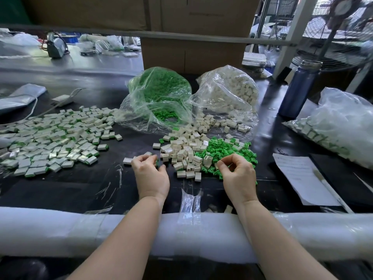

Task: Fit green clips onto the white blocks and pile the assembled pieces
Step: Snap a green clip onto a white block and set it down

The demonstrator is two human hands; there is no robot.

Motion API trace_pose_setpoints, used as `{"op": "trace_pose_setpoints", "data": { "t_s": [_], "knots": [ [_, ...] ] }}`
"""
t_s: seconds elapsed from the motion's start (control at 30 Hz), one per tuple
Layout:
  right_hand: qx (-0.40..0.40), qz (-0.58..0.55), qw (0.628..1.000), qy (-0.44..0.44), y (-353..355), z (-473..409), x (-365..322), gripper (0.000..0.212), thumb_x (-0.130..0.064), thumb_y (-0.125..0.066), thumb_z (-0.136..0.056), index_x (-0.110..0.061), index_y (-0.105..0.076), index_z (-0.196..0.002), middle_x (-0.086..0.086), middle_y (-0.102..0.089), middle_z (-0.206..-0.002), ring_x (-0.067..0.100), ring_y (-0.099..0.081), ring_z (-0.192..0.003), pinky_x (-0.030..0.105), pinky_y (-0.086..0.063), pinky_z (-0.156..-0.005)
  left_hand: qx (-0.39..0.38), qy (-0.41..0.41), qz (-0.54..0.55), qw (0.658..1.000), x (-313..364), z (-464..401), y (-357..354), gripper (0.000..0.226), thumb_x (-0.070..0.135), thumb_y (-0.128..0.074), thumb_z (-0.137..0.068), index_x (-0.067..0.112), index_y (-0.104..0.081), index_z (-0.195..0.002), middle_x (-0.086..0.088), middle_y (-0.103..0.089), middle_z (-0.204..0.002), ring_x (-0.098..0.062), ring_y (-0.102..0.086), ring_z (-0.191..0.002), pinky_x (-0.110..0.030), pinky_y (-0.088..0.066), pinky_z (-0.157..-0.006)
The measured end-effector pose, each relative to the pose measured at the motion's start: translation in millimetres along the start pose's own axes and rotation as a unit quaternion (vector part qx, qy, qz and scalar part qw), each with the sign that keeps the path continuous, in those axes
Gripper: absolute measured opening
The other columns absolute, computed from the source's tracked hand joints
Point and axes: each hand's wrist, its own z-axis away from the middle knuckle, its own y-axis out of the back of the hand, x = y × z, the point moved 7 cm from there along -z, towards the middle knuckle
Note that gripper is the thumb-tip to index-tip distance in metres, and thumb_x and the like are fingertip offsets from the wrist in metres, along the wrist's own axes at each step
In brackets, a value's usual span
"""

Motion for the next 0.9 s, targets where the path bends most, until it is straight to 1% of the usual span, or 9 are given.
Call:
{"op": "trace_pose_setpoints", "data": {
  "t_s": [0.1, 0.17, 0.27, 0.33, 0.43, 0.57, 0.7, 0.77, 0.9],
  "knots": [
    [0.004, 0.027, 1.000, 0.003, 0, 0, 0, 0.012, -0.013, -0.066, -0.084, -0.014, -0.060, -0.073, -0.002, -0.055, -0.072, 0.016, -0.050, -0.069, 0.027, -0.039, -0.066, -0.029, -0.011, -0.047, 0.998, 2, 2, -4, 0.041, 0.008, -0.059, -0.088, -0.001, -0.051, -0.127, -0.012, -0.032, -0.136, -0.026, -0.040, -0.122, -0.019, -0.028, -0.099],
    [-0.005, 0.047, 0.999, 0.009, -2, 1, -1, 0.010, -0.012, -0.065, -0.084, -0.014, -0.061, -0.075, -0.002, -0.056, -0.077, 0.016, -0.051, -0.074, 0.025, -0.037, -0.068, -0.047, -0.016, -0.071, 0.996, 3, 3, -7, 0.042, 0.011, -0.057, -0.089, -0.002, -0.049, -0.129, -0.012, -0.029, -0.141, -0.027, -0.033, -0.129, -0.023, -0.024, -0.105],
    [-0.029, 0.080, 0.996, 0.028, -6, 2, -5, 0.004, -0.009, -0.063, -0.085, -0.011, -0.065, -0.082, 0.000, -0.060, -0.086, 0.018, -0.053, -0.086, 0.027, -0.042, -0.077, -0.056, -0.039, -0.097, 0.993, 8, 6, -9, 0.042, 0.014, -0.057, -0.090, 0.000, -0.050, -0.129, -0.012, -0.028, -0.145, -0.027, -0.022, -0.135, -0.029, -0.019, -0.110],
    [-0.043, 0.106, 0.992, 0.046, -9, 3, -7, 0.006, -0.007, -0.062, -0.086, -0.009, -0.068, -0.087, -0.002, -0.057, -0.087, 0.019, -0.053, -0.091, 0.026, -0.041, -0.081, -0.046, -0.061, -0.115, 0.990, 11, 8, -8, 0.038, 0.016, -0.059, -0.089, 0.006, -0.055, -0.126, -0.010, -0.033, -0.141, -0.027, -0.023, -0.133, -0.034, -0.023, -0.110],
    [-0.064, 0.138, 0.986, 0.075, -14, 4, -12, 0.009, -0.009, -0.063, -0.086, -0.010, -0.070, -0.092, -0.007, -0.050, -0.087, 0.017, -0.050, -0.096, 0.019, -0.034, -0.083, -0.051, -0.084, -0.152, 0.983, 14, 11, -10, 0.034, 0.022, -0.058, -0.089, 0.017, -0.058, -0.123, -0.004, -0.038, -0.134, -0.025, -0.027, -0.127, -0.037, -0.027, -0.103],
    [-0.095, 0.184, 0.974, 0.095, -22, 6, -13, 0.021, -0.019, -0.063, -0.087, -0.016, -0.069, -0.106, -0.005, -0.052, -0.098, 0.015, -0.045, -0.103, 0.025, -0.032, -0.092, -0.091, -0.090, -0.197, 0.972, 13, 12, -19, 0.036, 0.035, -0.055, -0.090, 0.024, -0.057, -0.125, 0.001, -0.038, -0.131, -0.022, -0.026, -0.125, -0.037, -0.026, -0.101],
    [-0.126, 0.236, 0.959, 0.089, -30, 8, -8, 0.031, -0.030, -0.059, -0.089, -0.023, -0.063, -0.119, -0.004, -0.051, -0.116, 0.015, -0.040, -0.113, 0.028, -0.026, -0.095, -0.094, -0.090, -0.189, 0.973, 11, 12, -20, 0.028, 0.036, -0.061, -0.087, 0.026, -0.064, -0.112, 0.005, -0.041, -0.126, -0.019, -0.027, -0.122, -0.034, -0.026, -0.098],
    [-0.129, 0.240, 0.958, 0.089, -31, 8, -8, 0.031, -0.033, -0.060, -0.088, -0.025, -0.063, -0.118, -0.004, -0.050, -0.116, 0.015, -0.040, -0.113, 0.028, -0.025, -0.093, -0.092, -0.091, -0.181, 0.975, 11, 11, -20, 0.024, 0.035, -0.063, -0.085, 0.026, -0.065, -0.107, 0.004, -0.042, -0.124, -0.019, -0.028, -0.121, -0.033, -0.026, -0.097],
    [-0.123, 0.243, 0.958, 0.093, -31, 8, -9, 0.018, -0.033, -0.063, -0.086, -0.023, -0.067, -0.101, -0.005, -0.050, -0.109, 0.015, -0.040, -0.109, 0.027, -0.023, -0.089, -0.086, -0.125, -0.112, 0.982, 18, 14, -18, 0.018, 0.026, -0.066, -0.084, 0.021, -0.066, -0.101, 0.005, -0.042, -0.108, -0.021, -0.033, -0.115, -0.026, -0.025, -0.095]
  ]
}}
